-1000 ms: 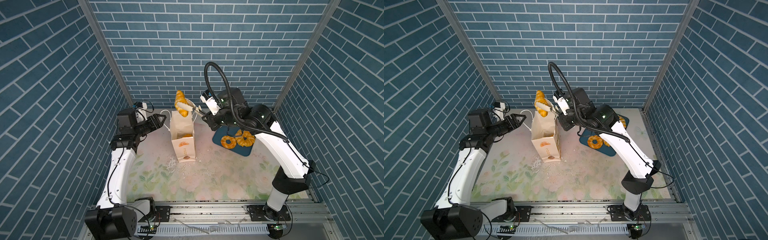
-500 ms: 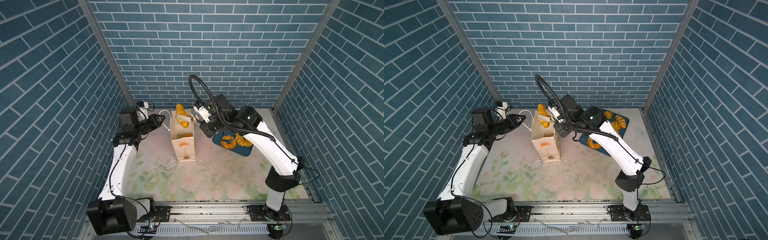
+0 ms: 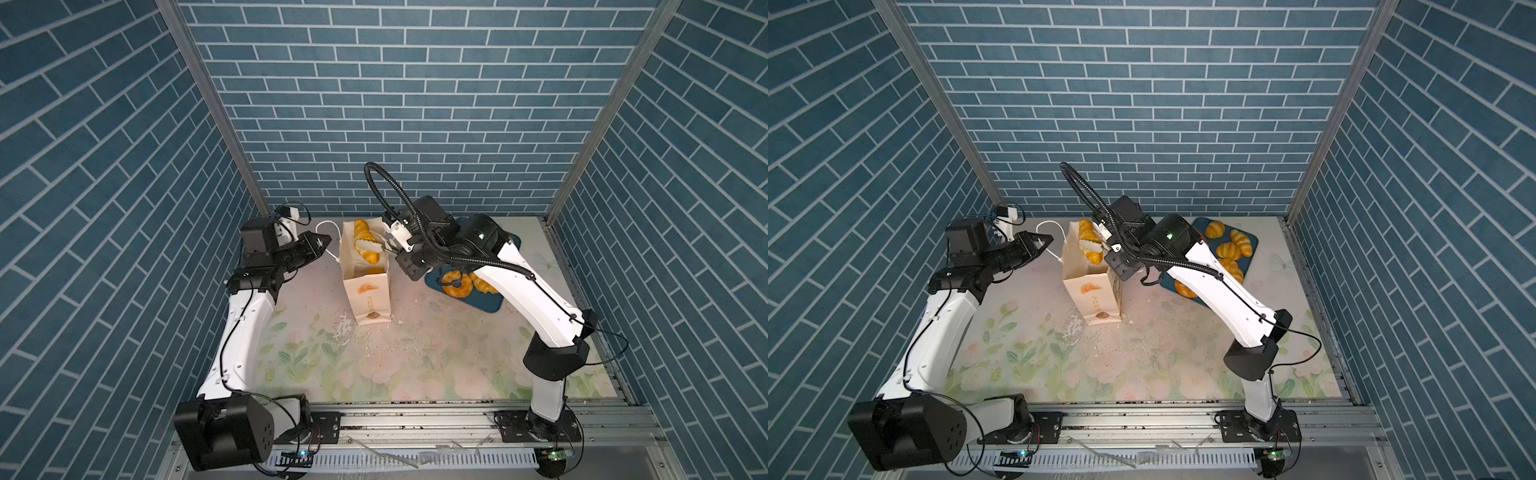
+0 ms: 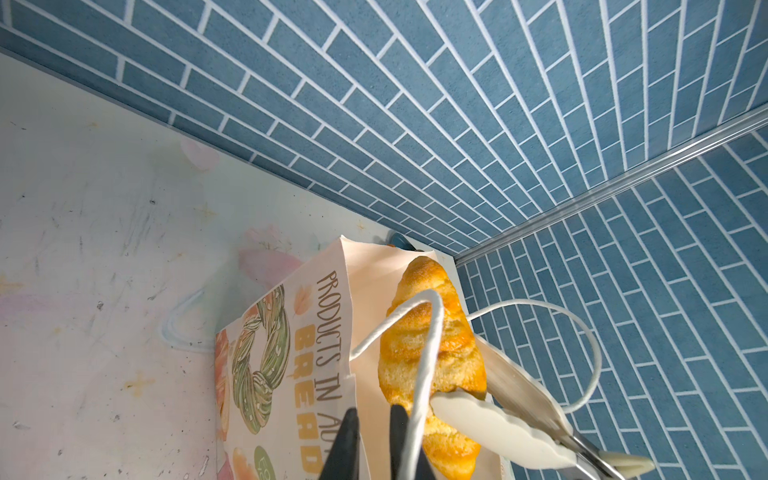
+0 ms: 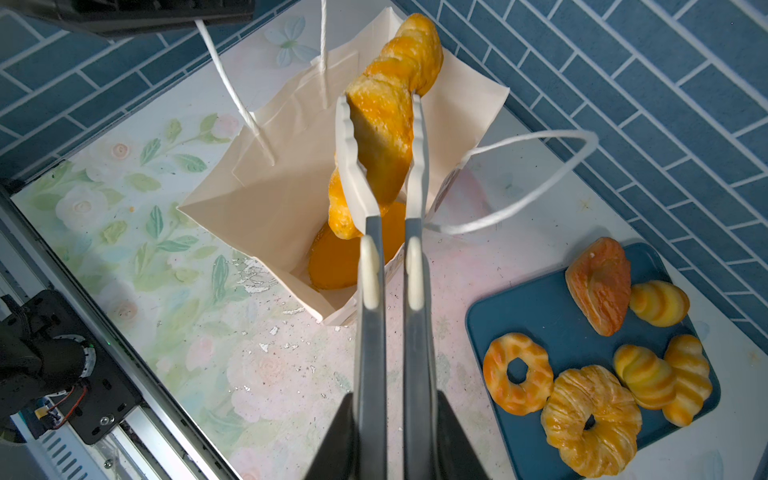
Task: Place the fake bread into the paper bag
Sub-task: 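Carry the roll in the tongs over the paper bag and lower it inside, then open the tongs to release the roll into the bag and raise them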
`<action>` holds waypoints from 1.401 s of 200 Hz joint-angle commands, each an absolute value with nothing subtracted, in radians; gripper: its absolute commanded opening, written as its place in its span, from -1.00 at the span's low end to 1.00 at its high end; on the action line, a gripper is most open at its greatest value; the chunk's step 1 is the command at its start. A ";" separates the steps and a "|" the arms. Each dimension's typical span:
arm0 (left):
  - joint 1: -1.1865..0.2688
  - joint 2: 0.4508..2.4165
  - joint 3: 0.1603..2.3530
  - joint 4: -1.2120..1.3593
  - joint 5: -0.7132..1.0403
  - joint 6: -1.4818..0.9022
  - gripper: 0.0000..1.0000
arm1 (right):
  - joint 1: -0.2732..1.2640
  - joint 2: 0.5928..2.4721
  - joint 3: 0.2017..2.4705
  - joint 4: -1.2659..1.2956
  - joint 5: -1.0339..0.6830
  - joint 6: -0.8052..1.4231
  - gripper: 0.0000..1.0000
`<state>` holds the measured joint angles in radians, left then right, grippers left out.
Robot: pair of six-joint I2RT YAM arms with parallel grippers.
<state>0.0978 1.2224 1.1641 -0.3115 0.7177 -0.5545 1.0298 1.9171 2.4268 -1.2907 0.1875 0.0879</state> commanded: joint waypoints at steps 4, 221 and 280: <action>0.101 1.207 1.147 -0.278 0.738 -0.557 -0.66 | 1.037 1.929 2.459 -1.295 0.206 0.055 -0.58; 0.101 1.192 1.112 -0.267 0.742 -0.569 -0.65 | 1.041 1.886 2.504 -1.201 0.205 0.025 -0.15; 0.101 1.184 1.101 -0.267 0.743 -0.569 -0.66 | 1.012 1.728 2.371 -1.049 0.210 0.033 -0.17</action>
